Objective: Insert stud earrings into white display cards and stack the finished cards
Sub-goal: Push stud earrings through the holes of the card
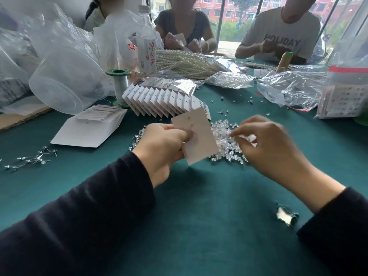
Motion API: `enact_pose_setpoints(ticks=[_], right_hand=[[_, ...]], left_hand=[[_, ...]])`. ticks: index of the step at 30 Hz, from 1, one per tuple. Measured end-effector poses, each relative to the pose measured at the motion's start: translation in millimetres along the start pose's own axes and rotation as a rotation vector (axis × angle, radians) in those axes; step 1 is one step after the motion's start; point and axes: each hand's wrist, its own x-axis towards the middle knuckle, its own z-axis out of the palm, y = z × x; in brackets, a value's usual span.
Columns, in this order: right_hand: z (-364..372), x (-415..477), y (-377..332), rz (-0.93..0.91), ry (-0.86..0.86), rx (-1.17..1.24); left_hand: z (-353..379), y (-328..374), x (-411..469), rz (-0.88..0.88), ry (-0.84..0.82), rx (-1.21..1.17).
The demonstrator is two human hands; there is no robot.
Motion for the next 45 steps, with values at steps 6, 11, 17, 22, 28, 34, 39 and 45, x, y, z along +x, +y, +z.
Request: enact_pose_setpoints(ticks=[6,11,17,22,28,34,39,45], right_hand=[[12,4,6,0.031,-0.092,-0.041],[17,5,4,0.051,-0.076,-0.048],[20,9,6,0.035,-0.057,-0.052],[19,9,9,0.065,0.048,0.021],[10,10,11,0.178,0.113,0.148],[6,-7,-27,0.019,0.116,0.299],[22,-13,-40,-0.035,0.088,0.239],[24,-14,-40,-0.092,0.072,0.172]], left_hand=[[-2,3,4,-0.037,0.074,-0.122],[0,0,4,-0.152,0.027,-0.115],[6,-7,2,-0.125,0.043,-0.101],[12,-13,-5,-0.122,0.001,-0.093],[13,-15,-7,-0.121,0.000,-0.052],[17,-18,-7,-0.077,0.007,0.014],[17,-19,-8,-0.039,0.018,0.067],[18,-24,-6,0.019,0.071,0.134]])
